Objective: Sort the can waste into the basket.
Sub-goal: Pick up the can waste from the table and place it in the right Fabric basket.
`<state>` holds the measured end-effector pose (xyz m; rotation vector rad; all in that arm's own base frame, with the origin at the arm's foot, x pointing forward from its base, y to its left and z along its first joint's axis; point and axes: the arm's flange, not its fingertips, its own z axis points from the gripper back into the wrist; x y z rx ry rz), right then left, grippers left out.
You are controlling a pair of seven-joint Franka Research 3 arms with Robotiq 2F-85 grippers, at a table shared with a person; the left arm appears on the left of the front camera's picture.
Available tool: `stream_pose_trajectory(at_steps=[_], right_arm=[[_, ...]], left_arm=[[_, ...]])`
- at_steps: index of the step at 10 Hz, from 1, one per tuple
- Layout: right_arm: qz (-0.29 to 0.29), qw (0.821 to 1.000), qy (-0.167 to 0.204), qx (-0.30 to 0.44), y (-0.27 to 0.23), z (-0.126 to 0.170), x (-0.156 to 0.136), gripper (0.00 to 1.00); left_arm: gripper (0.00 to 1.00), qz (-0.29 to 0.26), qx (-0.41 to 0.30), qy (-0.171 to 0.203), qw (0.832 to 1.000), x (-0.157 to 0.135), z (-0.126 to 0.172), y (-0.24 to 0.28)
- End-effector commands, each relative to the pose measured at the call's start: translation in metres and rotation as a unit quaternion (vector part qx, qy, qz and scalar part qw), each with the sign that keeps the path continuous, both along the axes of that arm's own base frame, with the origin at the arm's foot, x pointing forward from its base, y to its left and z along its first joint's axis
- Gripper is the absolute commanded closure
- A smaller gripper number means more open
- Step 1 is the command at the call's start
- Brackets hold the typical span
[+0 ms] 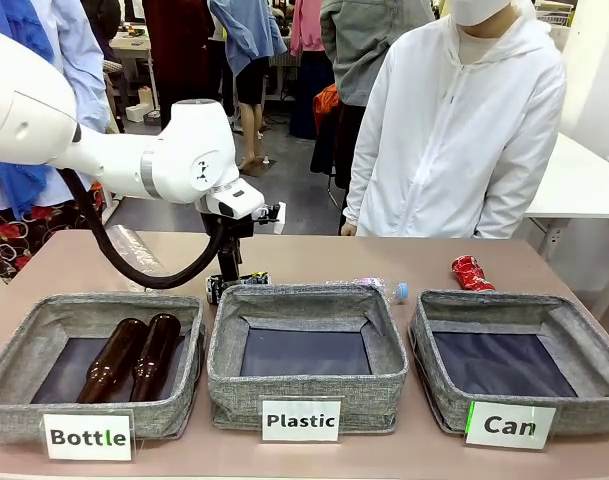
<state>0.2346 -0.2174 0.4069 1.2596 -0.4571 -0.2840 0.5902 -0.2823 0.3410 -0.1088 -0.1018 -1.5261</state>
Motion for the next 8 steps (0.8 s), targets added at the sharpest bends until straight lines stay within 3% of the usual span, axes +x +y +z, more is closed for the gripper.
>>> stream_pose_trajectory(at_steps=[1, 8], right_arm=[[-0.002, 1.0, -0.019, 0.004, -0.001, 0.002, 0.002, 0.0], [-0.002, 1.0, -0.019, 0.004, -0.001, 0.002, 0.002, 0.0]], left_arm=[[0.0, 0.006, 0.011, 0.014, 1.0, 0.006, -0.004, -0.001], [0.0, 0.032, 0.054, 0.006, 0.998, 0.023, -0.038, -0.006]])
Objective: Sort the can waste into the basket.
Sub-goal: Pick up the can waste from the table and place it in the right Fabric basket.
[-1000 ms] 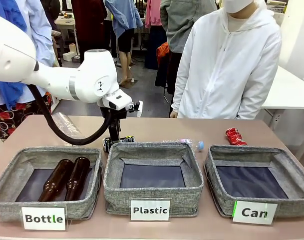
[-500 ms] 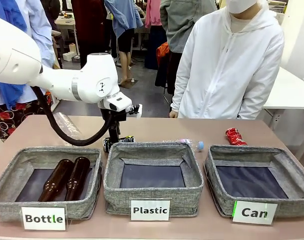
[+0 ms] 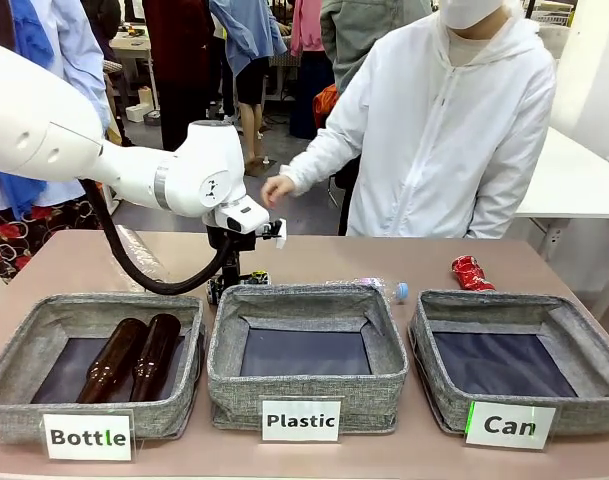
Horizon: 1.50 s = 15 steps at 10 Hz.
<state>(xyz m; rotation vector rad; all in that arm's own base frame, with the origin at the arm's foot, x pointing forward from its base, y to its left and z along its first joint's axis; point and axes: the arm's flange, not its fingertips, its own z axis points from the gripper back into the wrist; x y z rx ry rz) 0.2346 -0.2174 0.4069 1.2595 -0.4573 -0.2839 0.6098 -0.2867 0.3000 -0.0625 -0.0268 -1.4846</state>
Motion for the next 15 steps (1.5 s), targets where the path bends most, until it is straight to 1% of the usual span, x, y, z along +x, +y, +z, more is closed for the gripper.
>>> stream_pose_trajectory(at_steps=[1, 2, 3, 4, 5, 6, 7, 8, 9, 10, 11, 12, 13, 14, 15], right_arm=[[-0.002, 1.0, -0.018, 0.004, -0.001, 0.002, 0.002, 0.0], [-0.002, 1.0, -0.018, 0.004, -0.001, 0.002, 0.002, 0.0], [-0.002, 1.0, -0.018, 0.004, -0.001, 0.002, 0.002, 0.0], [-0.002, 1.0, -0.018, 0.004, -0.001, 0.002, 0.002, 0.0], [-0.002, 1.0, -0.018, 0.004, -0.001, 0.002, 0.002, 0.0], [-0.002, 1.0, -0.018, 0.004, -0.001, 0.002, 0.002, 0.0], [-0.002, 1.0, -0.018, 0.004, -0.001, 0.002, 0.002, 0.0], [-0.002, 1.0, -0.018, 0.004, -0.001, 0.002, 0.002, 0.0], [-0.002, 1.0, -0.018, 0.004, -0.001, 0.002, 0.002, 0.0], [-0.002, 1.0, -0.018, 0.004, -0.001, 0.002, 0.002, 0.0], [-0.002, 1.0, -0.018, 0.004, -0.001, 0.002, 0.002, 0.0], [-0.002, 1.0, -0.018, 0.004, -0.001, 0.002, 0.002, 0.0], [-0.002, 1.0, -0.018, 0.004, -0.001, 0.002, 0.002, 0.0], [-0.002, 1.0, -0.018, 0.004, -0.001, 0.002, 0.002, 0.0], [-0.002, 1.0, -0.018, 0.004, -0.001, 0.002, 0.002, 0.0]], left_arm=[[0.0, -0.017, -0.031, 0.015, 0.999, -0.005, 0.023, 0.018], [0.0, -0.016, -0.067, -0.014, 0.998, -0.024, 0.062, 0.052], [0.0, 0.009, -0.12, -0.067, 0.991, -0.058, 0.112, 0.099], [0.0, 0.024, -0.162, -0.107, 0.981, -0.095, 0.153, 0.142], [0.0, 0.074, -0.204, -0.161, 0.963, -0.141, 0.194, 0.197], [0.0, 0.137, -0.233, -0.181, 0.945, -0.178, 0.212, 0.251], [0.0, 0.158, -0.264, -0.168, 0.936, -0.208, 0.209, 0.315], [0.0, 0.189, -0.309, -0.156, 0.919, -0.235, 0.191, 0.367], [0.0, 0.245, -0.354, -0.151, 0.89, -0.264, 0.165, 0.412], [0.0, 0.259, -0.406, -0.149, 0.864, -0.292, 0.14, 0.449], [0.0, 0.297, -0.445, -0.152, 0.831, -0.32, 0.111, 0.481], [0.0, 0.307, -0.473, -0.153, 0.812, -0.336, 0.092, 0.497], [0.0, 0.332, -0.482, -0.151, 0.797, -0.347, 0.079, 0.502], [0.0, 0.322, -0.489, -0.146, 0.797, -0.325, 0.081, 0.509], [0.0, 0.313, -0.484, -0.138, 0.805, -0.324, 0.079, 0.499]])
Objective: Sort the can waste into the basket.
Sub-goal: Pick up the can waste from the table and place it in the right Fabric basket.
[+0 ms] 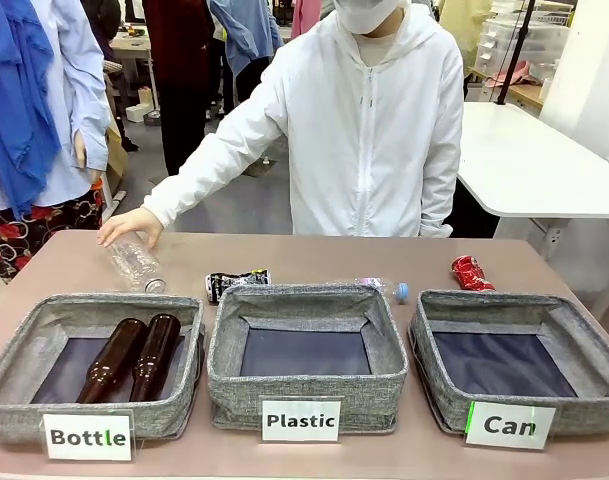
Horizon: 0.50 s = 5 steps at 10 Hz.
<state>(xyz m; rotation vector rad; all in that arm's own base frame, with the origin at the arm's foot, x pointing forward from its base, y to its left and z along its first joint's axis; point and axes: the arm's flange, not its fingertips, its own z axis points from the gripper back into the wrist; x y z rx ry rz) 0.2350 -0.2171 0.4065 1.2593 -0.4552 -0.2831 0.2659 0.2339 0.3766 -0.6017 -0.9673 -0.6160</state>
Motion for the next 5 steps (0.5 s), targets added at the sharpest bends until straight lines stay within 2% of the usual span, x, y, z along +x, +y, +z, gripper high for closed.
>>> stream_pose_trajectory(at_steps=[1, 2, 4, 5], right_arm=[[-0.003, 1.0, -0.019, 0.004, -0.002, 0.002, 0.002, 0.0], [-0.003, 1.0, -0.019, 0.004, -0.002, 0.002, 0.002, 0.0], [-0.003, 1.0, -0.019, 0.004, -0.002, 0.002, 0.002, 0.0], [-0.003, 1.0, -0.019, 0.004, -0.002, 0.002, 0.002, 0.0]], left_arm=[[0.0, -0.031, 0.02, 0.003, 0.999, 0.031, 0.005, -0.033], [0.0, -0.055, 0.044, 0.009, 0.997, 0.065, 0.026, -0.042], [0.0, -0.076, 0.084, 0.03, 0.993, 0.096, 0.047, -0.079], [0.0, -0.098, 0.119, 0.046, 0.987, 0.124, 0.058, -0.102]])
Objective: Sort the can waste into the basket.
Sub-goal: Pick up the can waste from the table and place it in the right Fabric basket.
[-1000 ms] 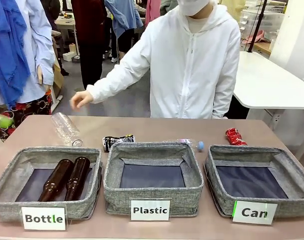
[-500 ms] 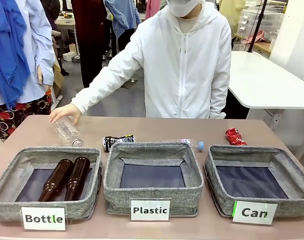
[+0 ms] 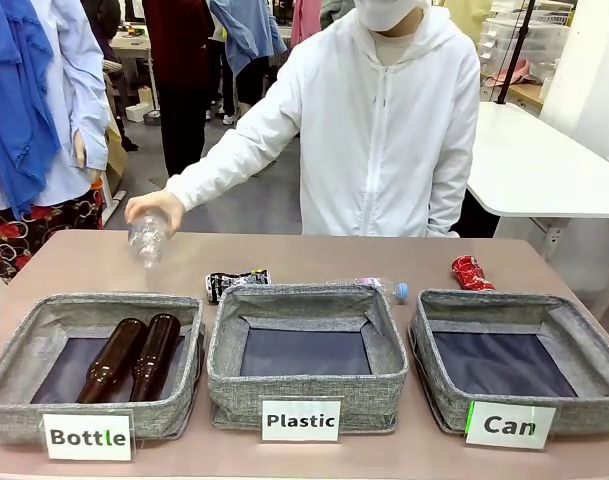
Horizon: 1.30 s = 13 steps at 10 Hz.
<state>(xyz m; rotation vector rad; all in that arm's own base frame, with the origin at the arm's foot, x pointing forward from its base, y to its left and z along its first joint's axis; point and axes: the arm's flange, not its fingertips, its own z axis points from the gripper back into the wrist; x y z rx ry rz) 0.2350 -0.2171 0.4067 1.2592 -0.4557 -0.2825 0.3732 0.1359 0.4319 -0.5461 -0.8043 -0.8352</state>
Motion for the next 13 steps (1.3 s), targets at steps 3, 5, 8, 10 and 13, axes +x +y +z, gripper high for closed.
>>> stream_pose_trajectory(at_steps=[3, 5, 8, 10, 13], right_arm=[[-0.003, 1.0, -0.019, 0.004, -0.002, 0.002, 0.002, 0.0], [-0.003, 1.0, -0.019, 0.004, -0.002, 0.002, 0.002, 0.0], [-0.003, 1.0, -0.019, 0.004, -0.002, 0.002, 0.002, 0.0], [-0.003, 1.0, -0.019, 0.004, -0.002, 0.002, 0.002, 0.0], [-0.003, 1.0, -0.019, 0.004, -0.002, 0.002, 0.002, 0.0]], left_arm=[[0.0, -0.037, 0.069, 0.091, 0.993, 0.094, -0.008, -0.037], [0.0, -0.022, 0.067, 0.111, 0.991, 0.115, -0.013, -0.029], [0.0, 0.034, -0.008, 0.067, 0.997, 0.047, -0.018, 0.026], [0.0, 0.03, -0.061, 0.015, 0.998, -0.005, -0.04, 0.05], [0.0, 0.01, -0.037, 0.008, 0.999, 0.0, -0.039, 0.023]])
